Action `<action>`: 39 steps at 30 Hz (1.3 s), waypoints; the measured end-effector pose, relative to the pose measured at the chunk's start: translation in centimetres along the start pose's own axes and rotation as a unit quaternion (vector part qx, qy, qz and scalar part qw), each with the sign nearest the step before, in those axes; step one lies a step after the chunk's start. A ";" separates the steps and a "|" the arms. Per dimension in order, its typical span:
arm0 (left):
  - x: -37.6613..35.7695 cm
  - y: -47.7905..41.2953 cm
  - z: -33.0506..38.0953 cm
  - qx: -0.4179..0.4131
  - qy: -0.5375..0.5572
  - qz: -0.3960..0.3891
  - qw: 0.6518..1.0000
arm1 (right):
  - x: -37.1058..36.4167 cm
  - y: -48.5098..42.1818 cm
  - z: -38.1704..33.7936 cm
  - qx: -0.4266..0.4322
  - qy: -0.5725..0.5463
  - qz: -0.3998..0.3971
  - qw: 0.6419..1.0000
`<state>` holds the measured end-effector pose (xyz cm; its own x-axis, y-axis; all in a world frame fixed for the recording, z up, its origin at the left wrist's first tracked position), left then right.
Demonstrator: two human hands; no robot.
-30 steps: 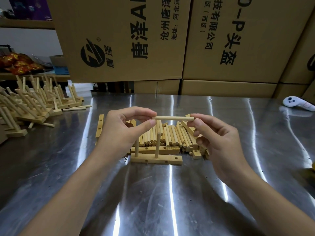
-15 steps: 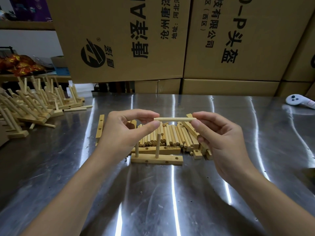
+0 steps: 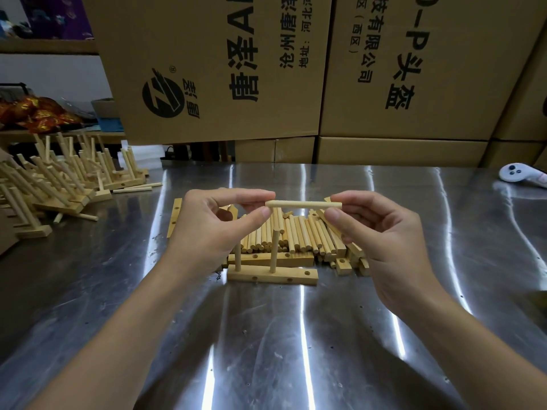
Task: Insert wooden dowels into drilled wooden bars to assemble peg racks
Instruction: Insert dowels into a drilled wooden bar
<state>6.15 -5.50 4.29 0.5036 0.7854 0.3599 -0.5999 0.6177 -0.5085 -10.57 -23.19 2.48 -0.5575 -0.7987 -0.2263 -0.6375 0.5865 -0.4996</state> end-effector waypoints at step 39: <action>-2.3 -0.3 -2.4 -0.045 -0.158 -0.095 0.982 | -0.4 0.5 3.2 0.019 0.379 -0.169 0.910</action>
<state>6.67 -7.59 1.68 0.3744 0.6384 0.6725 -0.4497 0.7593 -0.4703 -8.98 -22.98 -0.31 -0.5481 -0.6029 0.5797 -0.8301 0.3073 -0.4652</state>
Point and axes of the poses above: each hand's wrist, its own y-axis away from the middle knuckle, its own x-axis out of the back of the hand, z = x × y, the point moved 5 cm from there along -y, towards the middle knuckle, and after that the axes turned 7 degrees about -y, right-handed, at the moved point
